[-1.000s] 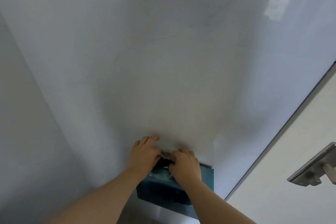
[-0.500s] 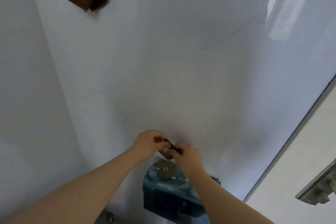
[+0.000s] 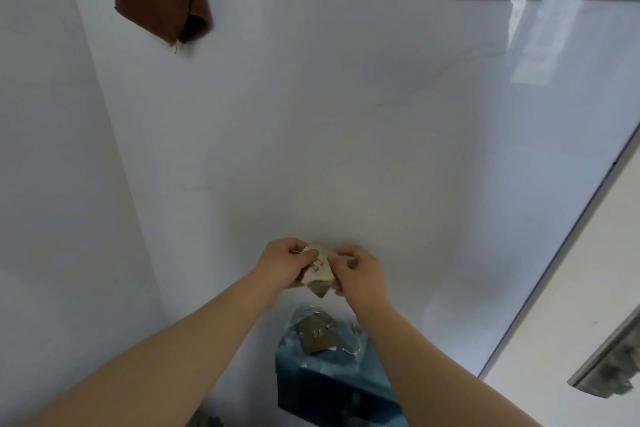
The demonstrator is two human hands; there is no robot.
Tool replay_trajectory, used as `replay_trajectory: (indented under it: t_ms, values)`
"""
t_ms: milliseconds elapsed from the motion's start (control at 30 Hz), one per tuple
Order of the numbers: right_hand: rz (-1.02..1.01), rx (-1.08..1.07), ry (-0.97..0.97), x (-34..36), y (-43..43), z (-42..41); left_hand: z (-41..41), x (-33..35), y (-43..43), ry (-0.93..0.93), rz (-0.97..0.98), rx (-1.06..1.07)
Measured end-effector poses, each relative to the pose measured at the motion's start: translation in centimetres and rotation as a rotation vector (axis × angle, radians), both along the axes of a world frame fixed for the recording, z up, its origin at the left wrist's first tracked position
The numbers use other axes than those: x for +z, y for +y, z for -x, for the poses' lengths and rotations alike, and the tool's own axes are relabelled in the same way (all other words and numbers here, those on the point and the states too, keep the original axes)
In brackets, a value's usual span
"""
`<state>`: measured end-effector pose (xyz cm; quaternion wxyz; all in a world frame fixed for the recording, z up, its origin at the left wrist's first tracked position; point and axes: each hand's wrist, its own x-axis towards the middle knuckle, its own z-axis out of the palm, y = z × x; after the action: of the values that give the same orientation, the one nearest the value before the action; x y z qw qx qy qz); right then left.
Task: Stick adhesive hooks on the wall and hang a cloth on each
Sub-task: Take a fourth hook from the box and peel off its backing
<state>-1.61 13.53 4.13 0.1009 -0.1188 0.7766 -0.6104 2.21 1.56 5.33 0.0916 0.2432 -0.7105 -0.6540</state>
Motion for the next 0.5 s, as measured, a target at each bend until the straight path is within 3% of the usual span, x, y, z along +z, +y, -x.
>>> replay_trajectory:
  t_ms: [100,333,500]
  values:
    - [-0.141,-0.049,0.101,-1.0,0.8,0.0,0.3,-1.1,-0.5,-0.051,-0.093,0.129]
    - [-0.878,0.407,0.353,-4.8,2.7,-1.6,-0.7,-4.7,-0.9,-0.161,-0.087,0.208]
    - [-1.280,0.448,0.435,-6.7,2.8,-2.2,-1.4,-6.4,-1.0,-0.218,-0.030,0.201]
